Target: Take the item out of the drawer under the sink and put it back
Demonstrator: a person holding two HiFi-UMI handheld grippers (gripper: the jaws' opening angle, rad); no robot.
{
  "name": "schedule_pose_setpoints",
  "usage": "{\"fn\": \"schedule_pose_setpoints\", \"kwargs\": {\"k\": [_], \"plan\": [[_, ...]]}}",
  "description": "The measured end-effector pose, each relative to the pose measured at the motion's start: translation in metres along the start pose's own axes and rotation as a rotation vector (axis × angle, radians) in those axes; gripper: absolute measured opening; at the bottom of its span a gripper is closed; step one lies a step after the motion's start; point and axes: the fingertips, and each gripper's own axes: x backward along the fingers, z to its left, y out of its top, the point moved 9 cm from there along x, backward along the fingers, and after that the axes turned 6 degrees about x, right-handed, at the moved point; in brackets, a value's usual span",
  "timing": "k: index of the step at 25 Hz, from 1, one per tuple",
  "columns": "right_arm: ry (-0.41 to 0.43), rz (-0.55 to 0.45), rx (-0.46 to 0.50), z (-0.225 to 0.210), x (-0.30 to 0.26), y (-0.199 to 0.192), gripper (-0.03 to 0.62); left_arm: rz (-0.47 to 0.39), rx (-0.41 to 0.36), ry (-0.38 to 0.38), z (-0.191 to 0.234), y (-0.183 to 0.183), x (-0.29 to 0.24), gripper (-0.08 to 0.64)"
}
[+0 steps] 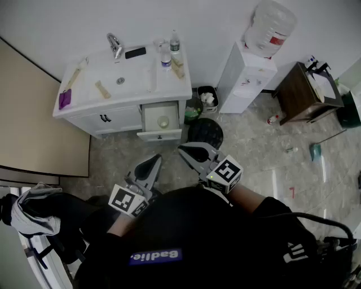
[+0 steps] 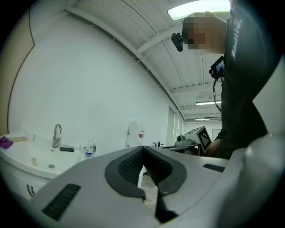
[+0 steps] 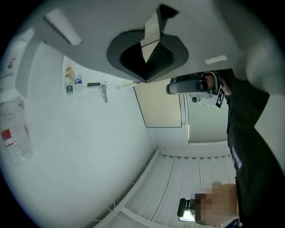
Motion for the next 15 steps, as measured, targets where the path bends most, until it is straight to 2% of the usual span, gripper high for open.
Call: {"fn": "schedule_pose_setpoints", "kwargs": {"k": [15], "plan": [[0.021,0.013,-0.024,-0.013,0.008,-0.008,0.002,0.014,0.012,0.038,-0.008,-0.006,-0.014,0.006]]}}
